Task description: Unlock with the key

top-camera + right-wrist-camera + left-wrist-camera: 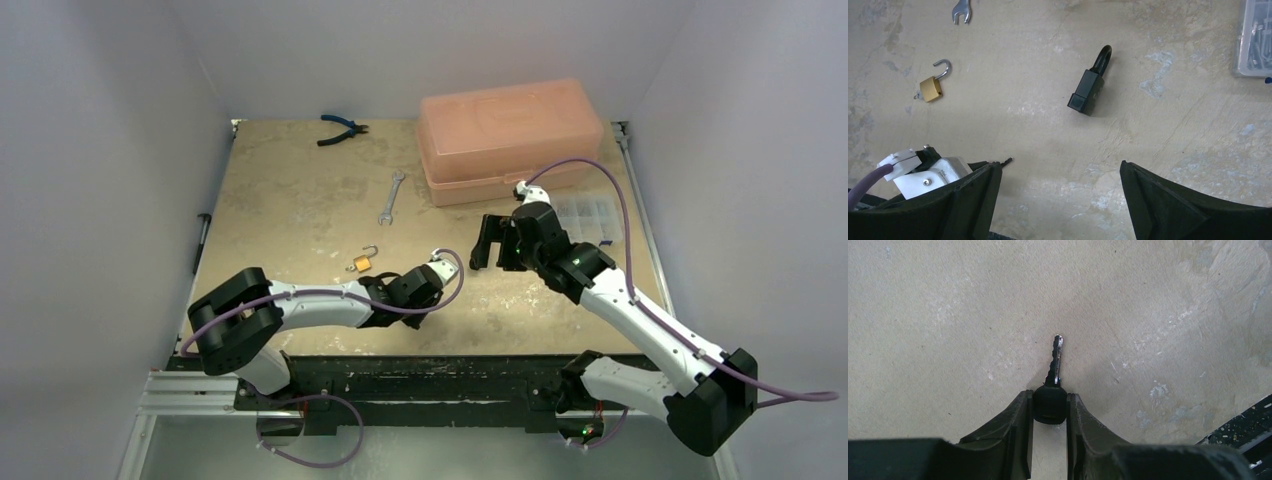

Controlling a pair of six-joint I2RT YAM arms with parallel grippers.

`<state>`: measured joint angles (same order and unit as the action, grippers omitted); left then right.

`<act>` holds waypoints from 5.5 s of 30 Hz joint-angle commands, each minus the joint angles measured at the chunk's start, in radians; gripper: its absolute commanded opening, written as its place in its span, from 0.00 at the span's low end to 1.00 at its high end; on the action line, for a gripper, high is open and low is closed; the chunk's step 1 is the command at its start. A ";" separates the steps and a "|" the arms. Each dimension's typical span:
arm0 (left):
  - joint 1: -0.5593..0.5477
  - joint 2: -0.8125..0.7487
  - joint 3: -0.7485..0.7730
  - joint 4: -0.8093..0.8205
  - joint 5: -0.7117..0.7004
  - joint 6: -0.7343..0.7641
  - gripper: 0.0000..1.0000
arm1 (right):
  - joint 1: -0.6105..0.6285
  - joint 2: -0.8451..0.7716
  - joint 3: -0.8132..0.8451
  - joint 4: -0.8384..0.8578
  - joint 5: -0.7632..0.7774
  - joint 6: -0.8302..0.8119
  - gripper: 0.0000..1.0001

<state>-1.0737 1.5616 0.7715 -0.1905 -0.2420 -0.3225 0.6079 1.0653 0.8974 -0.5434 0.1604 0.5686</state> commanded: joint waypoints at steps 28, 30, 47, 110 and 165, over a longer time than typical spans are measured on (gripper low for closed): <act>0.163 -0.305 0.145 -0.138 0.707 -0.056 0.00 | -0.003 -0.484 -0.363 0.527 -0.222 0.005 0.95; 0.183 -0.328 0.147 -0.140 0.732 -0.060 0.00 | -0.002 -0.469 -0.360 0.529 -0.235 0.029 0.94; 0.195 -0.315 0.134 -0.008 0.617 -0.103 0.00 | 0.019 -0.141 -0.143 0.135 -0.327 0.552 0.74; 0.026 -0.622 -0.233 0.549 0.161 0.223 0.58 | 0.040 0.164 0.131 -0.383 -0.278 0.894 0.00; -0.141 -0.262 -0.518 1.492 0.117 0.631 0.34 | -0.026 0.102 0.135 -0.296 -0.447 0.940 0.00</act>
<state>-1.2076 1.2854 0.2501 1.2240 -0.1246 0.3000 0.5831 1.1881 1.0374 -0.8562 -0.2798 1.4860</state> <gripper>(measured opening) 0.342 0.028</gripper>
